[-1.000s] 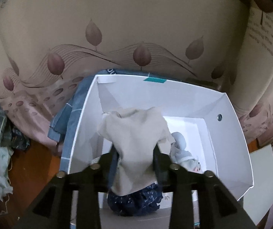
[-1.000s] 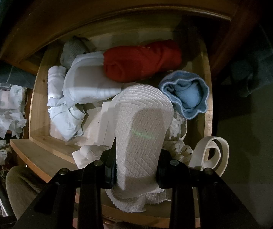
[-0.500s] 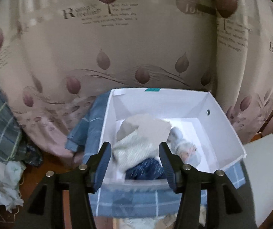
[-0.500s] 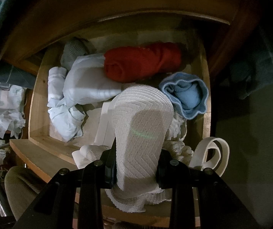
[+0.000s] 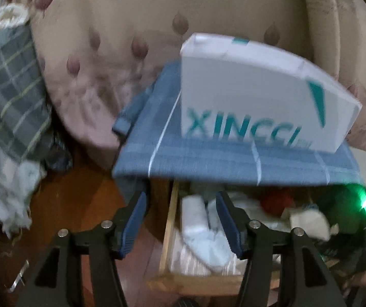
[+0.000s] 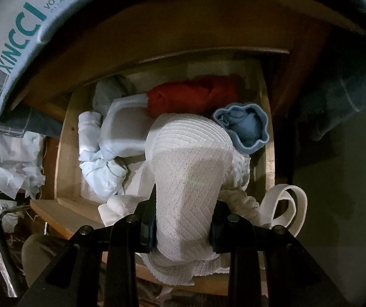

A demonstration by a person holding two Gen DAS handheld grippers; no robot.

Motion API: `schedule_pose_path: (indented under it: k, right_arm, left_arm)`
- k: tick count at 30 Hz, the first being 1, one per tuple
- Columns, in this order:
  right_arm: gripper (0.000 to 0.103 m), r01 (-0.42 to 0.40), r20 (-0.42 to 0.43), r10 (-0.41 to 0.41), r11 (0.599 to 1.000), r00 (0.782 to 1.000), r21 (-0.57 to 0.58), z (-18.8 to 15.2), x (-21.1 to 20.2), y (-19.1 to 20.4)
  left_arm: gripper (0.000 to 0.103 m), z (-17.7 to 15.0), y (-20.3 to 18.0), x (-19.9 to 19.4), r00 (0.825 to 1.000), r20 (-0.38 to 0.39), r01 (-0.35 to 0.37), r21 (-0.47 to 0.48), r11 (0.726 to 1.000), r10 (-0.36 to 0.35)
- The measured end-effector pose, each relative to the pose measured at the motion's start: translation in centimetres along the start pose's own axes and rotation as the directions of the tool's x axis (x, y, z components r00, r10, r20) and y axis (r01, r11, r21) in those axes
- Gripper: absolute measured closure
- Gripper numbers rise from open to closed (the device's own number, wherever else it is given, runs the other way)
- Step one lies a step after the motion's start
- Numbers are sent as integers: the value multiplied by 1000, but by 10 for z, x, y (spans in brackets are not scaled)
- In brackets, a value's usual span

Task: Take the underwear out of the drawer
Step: 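Move the left gripper back in front of the drawer, then lift the white knit underwear with the right gripper and release it into the box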

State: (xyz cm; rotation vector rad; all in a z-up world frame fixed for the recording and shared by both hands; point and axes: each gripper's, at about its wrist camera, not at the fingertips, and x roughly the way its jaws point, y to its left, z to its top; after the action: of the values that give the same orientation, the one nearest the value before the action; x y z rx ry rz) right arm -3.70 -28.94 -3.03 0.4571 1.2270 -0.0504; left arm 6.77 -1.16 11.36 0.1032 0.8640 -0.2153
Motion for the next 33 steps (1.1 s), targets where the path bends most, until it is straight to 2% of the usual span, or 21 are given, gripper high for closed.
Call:
schedule_pose_path:
  k: [3,8,14,23,26,33]
  right_arm:
    - [75,-2,-1,2,1000,1000,-3,3,-10,4]
    - [75,-10,-4,10,1000,1000,-10,4,-29,11]
    - [75,-29,-17,28,998,999,-51,-1,-53,23]
    - [75,-91,41,98,985,994,-144,-11,-111,46]
    - [75,-129,63,140,979,988,-157,-12,-133,51]
    - [75,-155,158,191,964,969,-214,-2,-188,76]
  left_arm:
    - [45,-22,6,13,999,-32,-17,-22,1000,16]
    - [45,-51,19,32,996,-93,-10,-83,997,2]
    - [45,-73,30,43,994,-104,-32,-131,991,18]
    - [45,-75,37,46,993,-113,-48,-184,982,27]
    - [45,-76,43,48,992,-123,-46,-218,975,19]
    - [45,-79,50,49,992,-127,-36,-263,964,2]
